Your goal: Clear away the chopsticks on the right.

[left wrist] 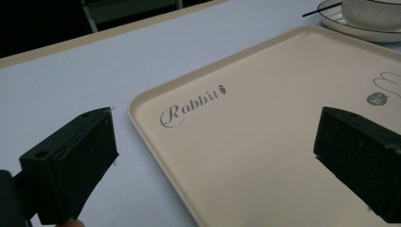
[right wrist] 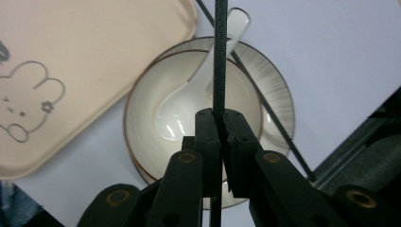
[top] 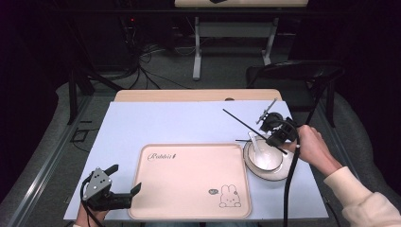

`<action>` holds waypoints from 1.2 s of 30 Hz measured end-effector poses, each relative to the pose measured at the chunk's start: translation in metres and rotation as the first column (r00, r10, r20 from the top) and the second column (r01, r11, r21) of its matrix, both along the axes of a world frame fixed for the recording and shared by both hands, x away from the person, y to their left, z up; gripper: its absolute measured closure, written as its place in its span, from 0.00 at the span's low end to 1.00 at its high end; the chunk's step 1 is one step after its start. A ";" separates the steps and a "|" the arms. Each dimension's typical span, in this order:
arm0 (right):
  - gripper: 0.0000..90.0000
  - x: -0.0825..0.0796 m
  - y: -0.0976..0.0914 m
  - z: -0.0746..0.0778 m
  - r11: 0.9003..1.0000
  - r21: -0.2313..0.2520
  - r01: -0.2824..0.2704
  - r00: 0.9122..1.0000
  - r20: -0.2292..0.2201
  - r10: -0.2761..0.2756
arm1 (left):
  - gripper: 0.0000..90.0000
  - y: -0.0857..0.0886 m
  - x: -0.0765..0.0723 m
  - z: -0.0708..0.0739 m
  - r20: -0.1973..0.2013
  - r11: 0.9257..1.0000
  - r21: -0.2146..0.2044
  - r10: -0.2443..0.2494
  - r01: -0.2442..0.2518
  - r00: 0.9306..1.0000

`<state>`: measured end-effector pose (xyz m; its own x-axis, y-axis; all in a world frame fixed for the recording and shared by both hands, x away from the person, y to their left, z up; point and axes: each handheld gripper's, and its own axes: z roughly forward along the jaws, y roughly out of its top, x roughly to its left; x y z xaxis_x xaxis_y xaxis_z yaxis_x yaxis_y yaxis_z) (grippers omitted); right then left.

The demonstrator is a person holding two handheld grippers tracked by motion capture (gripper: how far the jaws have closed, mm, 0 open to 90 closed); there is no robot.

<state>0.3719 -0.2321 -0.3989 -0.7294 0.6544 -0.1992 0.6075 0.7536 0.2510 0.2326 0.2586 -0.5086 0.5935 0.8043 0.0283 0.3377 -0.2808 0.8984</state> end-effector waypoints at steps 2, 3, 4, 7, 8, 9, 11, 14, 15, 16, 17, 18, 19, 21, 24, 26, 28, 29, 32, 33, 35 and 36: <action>0.95 -0.004 0.005 -0.001 1.000 0.018 0.007 1.000 -0.016 -0.007 | 0.00 0.000 0.000 0.000 0.000 1.000 0.000 0.000 0.000 1.000; 0.95 -0.006 0.008 -0.002 1.000 0.021 0.017 1.000 -0.017 -0.017 | 0.00 0.000 0.000 0.000 0.001 1.000 0.000 0.001 -0.001 1.000; 0.95 -0.008 0.010 -0.002 1.000 0.025 0.010 1.000 -0.019 -0.009 | 0.00 0.000 0.000 0.000 0.001 1.000 0.000 0.001 -0.001 1.000; 0.95 -0.012 0.015 -0.003 0.998 0.050 0.025 0.999 -0.038 -0.024 | 0.00 0.000 0.000 0.000 0.001 1.000 0.000 0.000 0.000 1.000; 0.95 -0.014 0.017 -0.004 0.998 0.059 0.035 0.998 -0.053 -0.032 | 0.00 0.000 0.000 0.000 0.001 1.000 0.000 0.000 0.000 1.000; 0.95 -0.016 0.017 -0.005 0.997 0.067 0.045 0.998 -0.054 -0.041 | 0.00 0.000 0.000 0.000 0.001 1.000 -0.001 0.000 0.000 1.000; 0.95 -0.020 0.021 -0.010 0.994 0.089 0.068 0.994 -0.088 -0.060 | 0.00 0.000 0.000 0.000 0.003 1.000 -0.003 -0.002 0.002 1.000; 0.95 -0.026 0.025 -0.015 0.989 0.124 0.081 0.991 -0.115 -0.066 | 0.00 0.000 0.000 0.000 0.003 1.000 -0.004 -0.002 0.002 1.000; 0.95 -0.029 0.027 -0.015 0.988 0.126 0.088 0.990 -0.120 -0.072 | 0.00 0.000 0.000 0.000 0.003 1.000 -0.003 -0.002 0.002 1.000; 0.95 -0.031 0.029 -0.016 0.985 0.146 0.091 0.990 -0.124 -0.073 | 0.00 0.000 0.000 0.000 0.002 1.000 -0.002 -0.003 0.003 1.000; 0.95 -0.033 0.030 -0.016 0.981 0.162 0.104 0.987 -0.140 -0.081 | 0.00 0.000 0.000 0.000 0.003 1.000 -0.002 -0.004 0.004 1.000; 0.95 -0.034 0.032 -0.018 0.980 0.167 0.110 0.986 -0.140 -0.086 | 0.00 0.000 0.000 0.000 0.003 1.000 -0.002 -0.004 0.004 1.000; 0.95 -0.037 0.034 -0.019 0.976 0.179 0.122 0.984 -0.148 -0.096 | 0.00 0.000 0.000 0.000 0.003 1.000 -0.002 -0.004 0.004 1.000; 0.95 -0.040 0.038 -0.025 0.972 0.195 0.129 0.981 -0.171 -0.096 | 0.00 0.000 0.000 0.001 0.005 1.000 0.002 -0.007 0.007 1.000; 0.95 -0.045 0.046 -0.036 0.969 0.202 0.143 0.975 -0.195 -0.103 | 0.00 0.000 0.000 0.000 0.005 1.000 -0.002 -0.006 0.006 1.000; 0.95 -0.046 0.048 -0.042 0.967 0.205 0.153 0.971 -0.213 -0.109 | 0.00 0.000 0.000 0.000 0.007 1.000 -0.003 -0.005 0.005 1.000; 0.95 -0.047 0.051 -0.048 0.960 0.219 0.174 0.966 -0.225 -0.124 | 0.00 0.000 0.000 0.000 0.007 1.000 -0.004 -0.005 0.005 1.000; 0.95 -0.047 0.051 -0.051 0.960 0.221 0.171 0.967 -0.222 -0.122 | 0.00 0.000 -0.001 0.000 0.007 1.000 -0.004 -0.006 0.006 1.000; 0.94 -0.050 0.053 -0.060 0.949 0.238 0.206 0.959 -0.241 -0.147 | 0.00 0.000 0.000 0.000 0.005 1.000 -0.003 -0.007 0.007 1.000; 0.94 -0.051 0.054 -0.063 0.949 0.241 0.206 0.959 -0.242 -0.147 | 0.00 0.000 0.000 0.000 0.006 1.000 -0.001 -0.008 0.008 1.000; 0.94 -0.053 0.056 -0.069 0.941 0.254 0.224 0.954 -0.257 -0.158 | 0.00 0.000 -0.001 0.000 0.008 1.000 -0.003 -0.006 0.006 1.000; 0.94 -0.054 0.057 -0.073 0.938 0.254 0.235 0.949 -0.269 -0.165 | 0.00 0.000 -0.001 0.000 0.008 1.000 -0.002 -0.006 0.006 1.000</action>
